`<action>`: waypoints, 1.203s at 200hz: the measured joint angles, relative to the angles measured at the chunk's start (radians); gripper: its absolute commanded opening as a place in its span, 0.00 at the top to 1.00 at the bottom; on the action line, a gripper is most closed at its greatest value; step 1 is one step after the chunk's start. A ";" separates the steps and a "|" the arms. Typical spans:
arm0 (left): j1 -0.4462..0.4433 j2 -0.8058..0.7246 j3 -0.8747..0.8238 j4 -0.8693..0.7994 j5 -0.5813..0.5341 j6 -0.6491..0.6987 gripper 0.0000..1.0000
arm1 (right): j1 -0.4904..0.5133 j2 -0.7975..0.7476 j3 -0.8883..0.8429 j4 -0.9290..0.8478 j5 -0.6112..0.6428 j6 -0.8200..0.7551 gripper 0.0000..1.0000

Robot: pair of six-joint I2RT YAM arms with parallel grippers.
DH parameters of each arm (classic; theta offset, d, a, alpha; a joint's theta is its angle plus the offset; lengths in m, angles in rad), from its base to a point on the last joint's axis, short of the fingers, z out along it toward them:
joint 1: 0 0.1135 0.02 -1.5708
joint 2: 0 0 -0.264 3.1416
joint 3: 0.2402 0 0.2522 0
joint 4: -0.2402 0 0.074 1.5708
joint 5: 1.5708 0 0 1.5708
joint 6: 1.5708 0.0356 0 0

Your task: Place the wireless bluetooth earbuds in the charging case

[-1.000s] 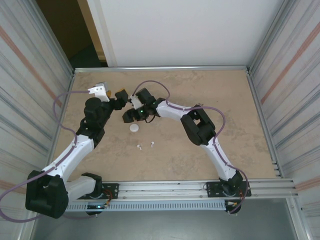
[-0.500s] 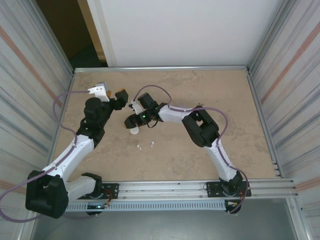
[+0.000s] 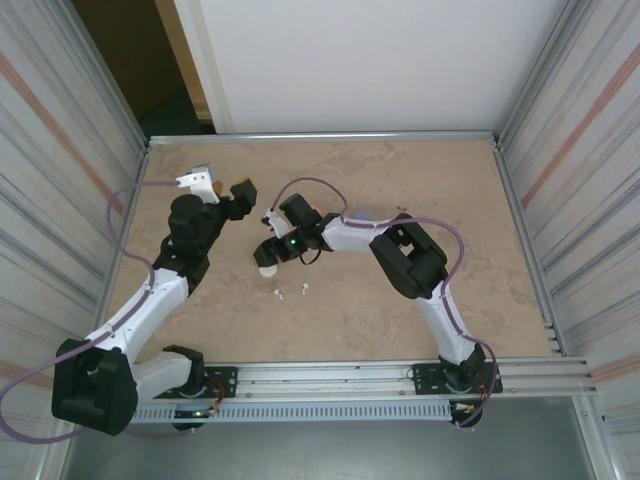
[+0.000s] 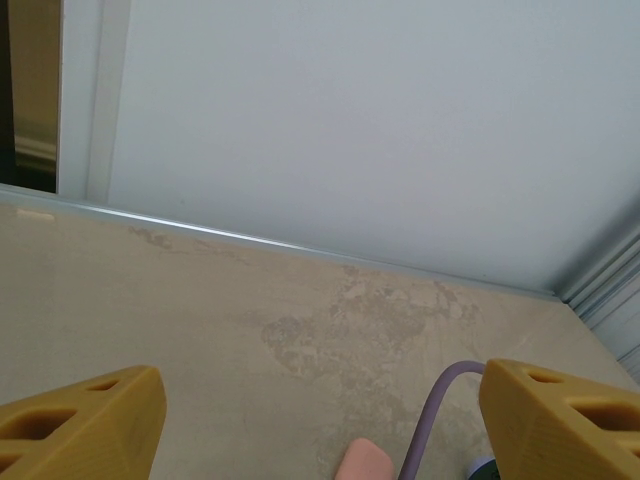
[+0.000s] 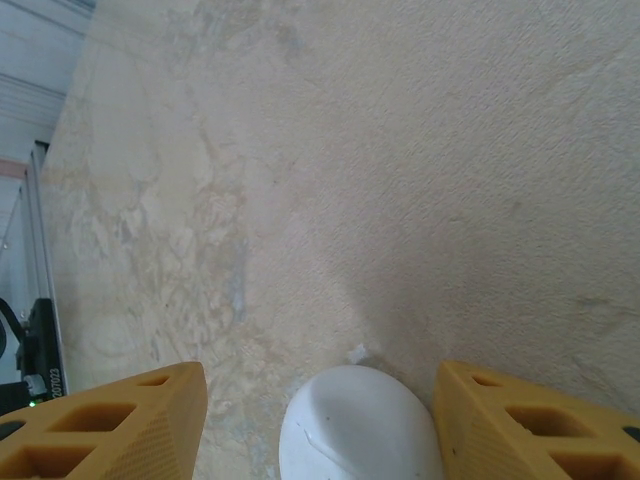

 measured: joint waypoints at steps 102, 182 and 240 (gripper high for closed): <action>0.000 0.003 0.000 0.000 0.001 0.000 0.18 | 0.035 -0.061 -0.062 -0.058 0.061 -0.035 0.39; 0.000 0.003 0.000 -0.001 0.000 0.000 0.18 | 0.042 -0.147 -0.091 -0.109 0.171 -0.137 0.25; 0.000 0.002 0.000 -0.008 -0.002 0.001 0.17 | 0.058 -0.357 -0.284 0.008 0.269 -0.395 0.09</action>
